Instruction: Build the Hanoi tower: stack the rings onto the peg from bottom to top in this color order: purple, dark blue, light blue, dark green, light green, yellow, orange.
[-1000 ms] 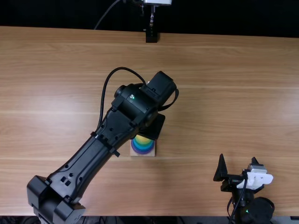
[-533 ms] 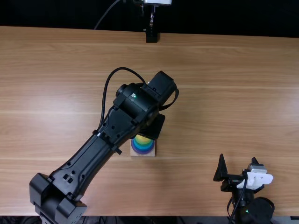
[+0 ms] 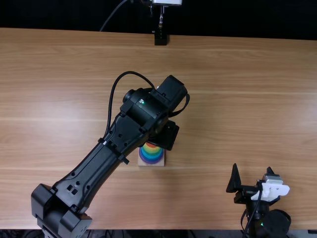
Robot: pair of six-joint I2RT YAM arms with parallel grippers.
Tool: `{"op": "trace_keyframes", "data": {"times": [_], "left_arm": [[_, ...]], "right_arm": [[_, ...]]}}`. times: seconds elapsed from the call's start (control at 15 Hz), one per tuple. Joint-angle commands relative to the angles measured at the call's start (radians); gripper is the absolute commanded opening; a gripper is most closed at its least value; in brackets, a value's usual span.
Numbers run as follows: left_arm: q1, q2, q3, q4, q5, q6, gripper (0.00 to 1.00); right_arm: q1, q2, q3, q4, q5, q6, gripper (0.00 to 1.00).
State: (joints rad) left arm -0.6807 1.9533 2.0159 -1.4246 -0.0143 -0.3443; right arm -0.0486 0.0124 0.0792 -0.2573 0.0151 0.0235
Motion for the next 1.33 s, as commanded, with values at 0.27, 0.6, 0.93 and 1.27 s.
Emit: {"op": "trace_keyframes", "data": {"times": [0.27,0.6,0.93,1.27], "left_arm": [[0.216,-0.223,-0.069,0.103,0.000,-0.002,1.00],[0.417,-0.628,-0.643,0.648,0.005,0.002,1.00],[0.583,-1.162,-1.270,1.132,0.005,0.007,1.00],[0.613,-1.512,-1.642,1.264,0.007,0.096,1.00]], "right_arm": [[-0.011,-0.012,-0.064,-0.071,0.001,-0.003,1.00],[-0.013,-0.012,-0.064,-0.071,0.001,-0.003,1.00],[-0.011,-0.012,-0.064,-0.071,0.001,-0.003,1.00],[-0.013,-0.012,-0.064,-0.071,0.001,-0.003,1.00]]}}
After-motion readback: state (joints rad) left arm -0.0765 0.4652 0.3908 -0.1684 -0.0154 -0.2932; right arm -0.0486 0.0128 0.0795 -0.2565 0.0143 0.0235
